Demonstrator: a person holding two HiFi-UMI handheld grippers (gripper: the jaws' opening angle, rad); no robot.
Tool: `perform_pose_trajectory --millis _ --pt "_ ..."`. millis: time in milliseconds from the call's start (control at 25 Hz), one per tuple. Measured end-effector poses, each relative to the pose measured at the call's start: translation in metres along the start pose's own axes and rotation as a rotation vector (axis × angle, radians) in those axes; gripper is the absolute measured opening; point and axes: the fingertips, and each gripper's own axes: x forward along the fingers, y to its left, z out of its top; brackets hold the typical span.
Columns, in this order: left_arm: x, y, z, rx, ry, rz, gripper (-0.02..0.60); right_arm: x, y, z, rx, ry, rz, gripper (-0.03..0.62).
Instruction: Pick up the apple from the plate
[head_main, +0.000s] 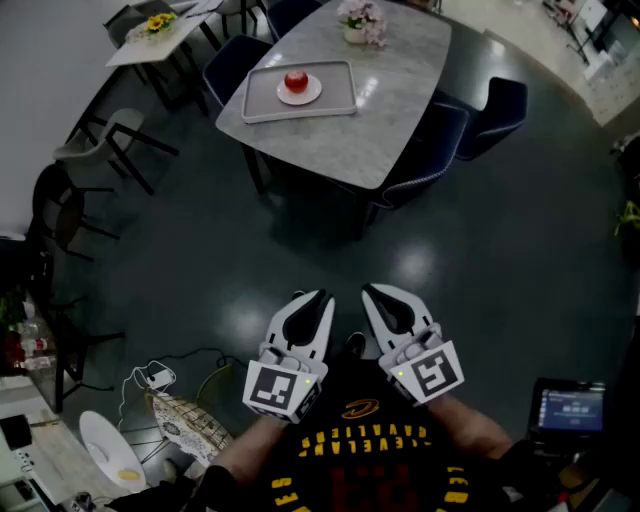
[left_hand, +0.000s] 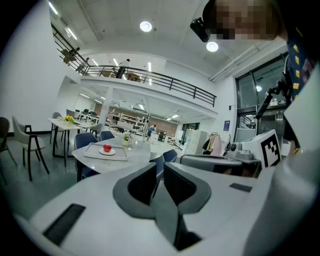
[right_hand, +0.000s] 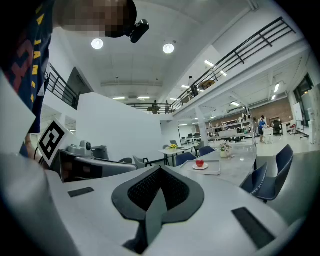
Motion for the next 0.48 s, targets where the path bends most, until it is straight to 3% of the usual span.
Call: perform_pose_trajectory --millis 160,480 --pt "-0.002 0.015 0.004 -0.003 0.010 0.026 0.048 0.013 0.006 -0.002 -0.001 -0.006 0.004 0.006" --pt "0.025 0.037 0.016 -0.009 0.008 -0.027 0.048 0.044 -0.010 -0.002 -0.016 0.006 -0.027 0.006"
